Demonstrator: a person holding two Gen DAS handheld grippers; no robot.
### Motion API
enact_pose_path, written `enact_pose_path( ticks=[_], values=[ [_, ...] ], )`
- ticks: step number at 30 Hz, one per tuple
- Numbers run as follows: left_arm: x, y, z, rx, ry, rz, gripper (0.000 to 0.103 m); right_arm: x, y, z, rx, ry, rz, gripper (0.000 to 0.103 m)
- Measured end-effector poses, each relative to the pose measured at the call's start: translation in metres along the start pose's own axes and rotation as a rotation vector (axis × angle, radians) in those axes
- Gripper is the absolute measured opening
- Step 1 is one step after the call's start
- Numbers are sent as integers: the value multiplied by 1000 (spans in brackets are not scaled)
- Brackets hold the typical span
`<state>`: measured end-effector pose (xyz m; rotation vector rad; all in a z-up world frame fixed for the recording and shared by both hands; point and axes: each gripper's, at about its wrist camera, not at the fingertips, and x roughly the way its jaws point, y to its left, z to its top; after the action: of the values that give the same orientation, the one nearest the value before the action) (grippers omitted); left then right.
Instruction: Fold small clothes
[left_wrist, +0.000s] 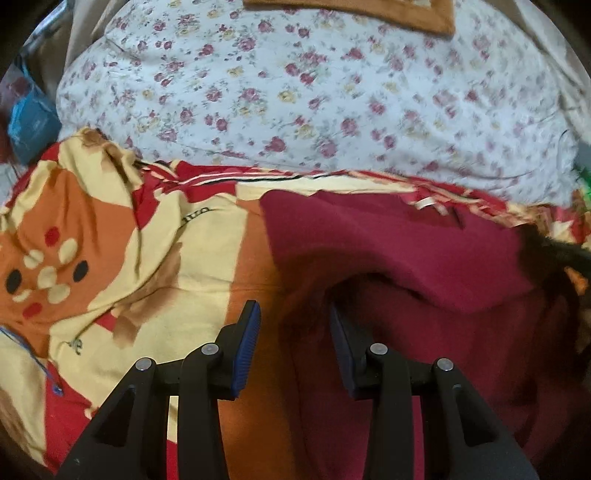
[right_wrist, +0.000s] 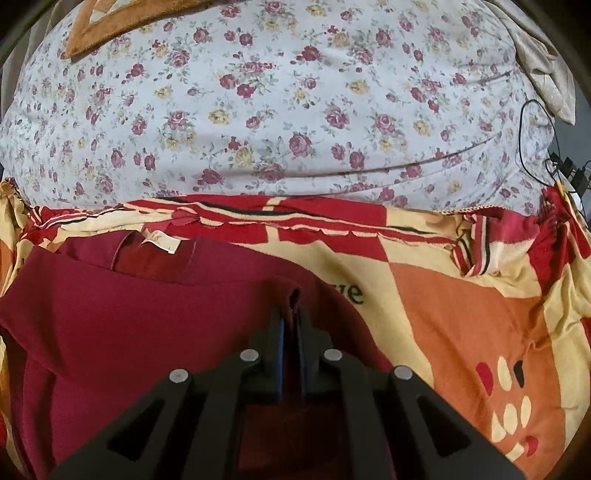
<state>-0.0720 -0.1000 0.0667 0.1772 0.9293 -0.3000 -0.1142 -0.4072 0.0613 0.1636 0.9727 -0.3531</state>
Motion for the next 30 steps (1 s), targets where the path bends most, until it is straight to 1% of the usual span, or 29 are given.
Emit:
enact_pose_path(
  ticks=[2,4,5,6,7,9,10,11,13,14,16,17,20,21,22,24,26,27,29,30],
  values=[
    [8,6,2,-34,7,43,28,1,-1,1,8,5,9,6],
    [19,22,4,-115,35,75,28,1,-4,2,21,12,21,6],
    [24,31,4,-161,61,64,28,1,-5,3,28,15,30,6],
    [29,42,1,-224,93,36,28,0,-5,3,32,16,40,6],
    [31,49,-3,-258,110,24,28,-1,-5,4,36,16,51,6],
    [33,56,-11,-296,129,5,29,-2,-3,5,32,12,61,6],
    [32,56,-13,-298,120,4,30,0,0,5,19,13,51,6],
    [31,55,-13,-296,119,8,30,7,4,3,-10,30,22,6],
    [31,52,-13,-286,122,21,30,28,8,-1,-56,95,-14,6],
    [29,51,-13,-285,123,23,30,36,7,-4,-58,106,-16,8],
    [22,50,-12,-282,117,16,30,31,2,-3,-41,82,1,9],
    [16,51,-11,-278,109,15,30,24,-4,-1,-19,69,24,10],
    [-6,48,-7,-253,38,46,30,5,-24,2,36,43,45,24],
    [-17,44,-5,-239,-8,93,30,-1,-27,2,48,39,60,26],
    [-23,43,-3,-229,-40,123,30,-6,-31,2,56,36,74,26],
    [-34,40,-2,-216,-94,157,30,-17,-31,0,51,26,88,26],
    [-35,40,1,-222,-114,140,30,-23,-27,-1,38,18,111,26],
    [-30,39,2,-222,-102,110,30,-22,-26,-2,38,22,121,26],
    [-19,36,4,-218,-71,76,30,-15,-18,-4,23,45,146,26],
    [-6,31,4,-204,-36,64,30,-8,-13,-4,8,61,140,26]
  ],
)
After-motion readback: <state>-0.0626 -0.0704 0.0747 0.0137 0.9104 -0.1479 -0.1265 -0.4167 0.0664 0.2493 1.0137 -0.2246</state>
